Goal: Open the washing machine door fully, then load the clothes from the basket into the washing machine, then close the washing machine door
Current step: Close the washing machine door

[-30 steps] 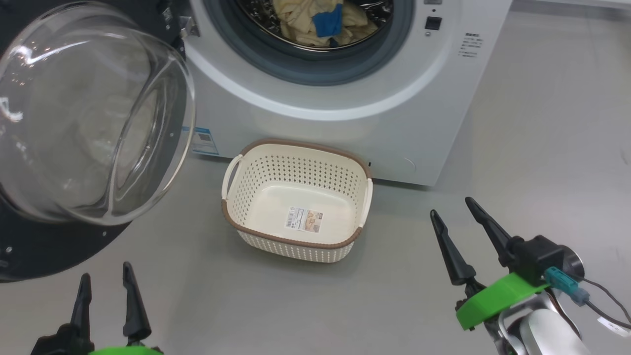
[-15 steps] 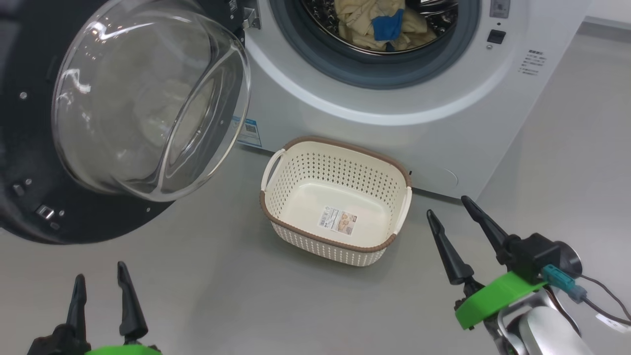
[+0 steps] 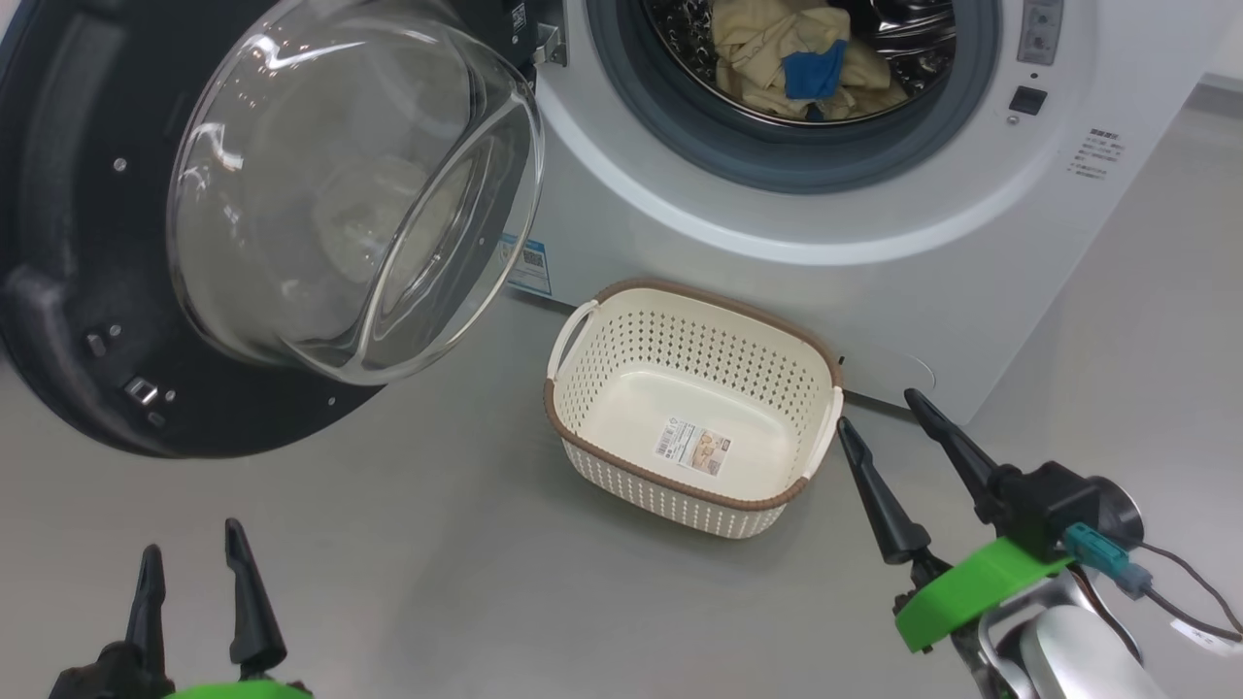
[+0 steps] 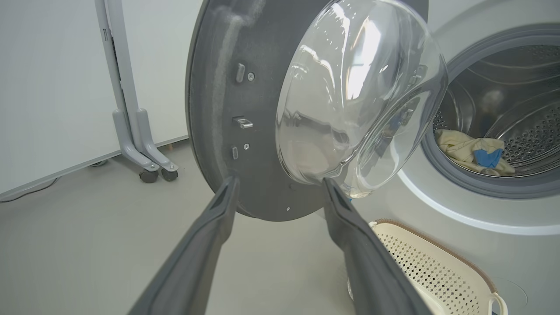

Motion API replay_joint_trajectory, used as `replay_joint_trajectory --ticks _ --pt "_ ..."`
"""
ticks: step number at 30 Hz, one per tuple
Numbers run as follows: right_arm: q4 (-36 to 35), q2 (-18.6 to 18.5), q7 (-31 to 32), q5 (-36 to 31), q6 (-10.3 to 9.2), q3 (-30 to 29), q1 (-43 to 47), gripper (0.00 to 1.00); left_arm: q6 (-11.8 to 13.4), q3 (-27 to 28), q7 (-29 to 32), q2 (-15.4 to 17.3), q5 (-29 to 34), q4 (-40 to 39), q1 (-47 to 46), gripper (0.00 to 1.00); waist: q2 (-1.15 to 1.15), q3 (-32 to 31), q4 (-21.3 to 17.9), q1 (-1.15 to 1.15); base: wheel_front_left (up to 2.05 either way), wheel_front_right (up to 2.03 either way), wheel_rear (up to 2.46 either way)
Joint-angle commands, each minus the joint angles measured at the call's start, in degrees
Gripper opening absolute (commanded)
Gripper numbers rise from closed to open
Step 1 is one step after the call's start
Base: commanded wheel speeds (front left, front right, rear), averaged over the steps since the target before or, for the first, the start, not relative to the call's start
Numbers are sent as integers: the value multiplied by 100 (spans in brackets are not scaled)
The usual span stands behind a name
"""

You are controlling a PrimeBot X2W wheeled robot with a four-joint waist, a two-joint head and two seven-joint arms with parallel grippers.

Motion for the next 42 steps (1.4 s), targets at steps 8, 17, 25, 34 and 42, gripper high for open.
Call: replay_joint_trajectory --ticks 8,17,25,34,42 --pt "-173 -99 -37 -26 20 115 -155 100 42 226 -80 30 -92 -175 -78 100 0 12 94 0 0 0 0" --pt "-181 -74 -37 -24 20 135 -144 100 -102 1218 -80 30 -1565 69 -158 0 0 51 73 0 0 0 0" --pt "-181 -71 -37 -23 20 140 -153 100 -599 2832 -80 166 -2351 589 -617 0 0 125 -15 0 0 0 0" --pt "-172 -67 -37 -28 20 177 -266 100 -503 4145 709 1519 -3868 1493 -1673 0 0 309 -218 0 0 0 0" --pt "-152 -94 -37 -36 20 227 -378 100 -281 4805 1726 2686 -5038 2427 -2713 0 0 544 -463 0 0 0 0"
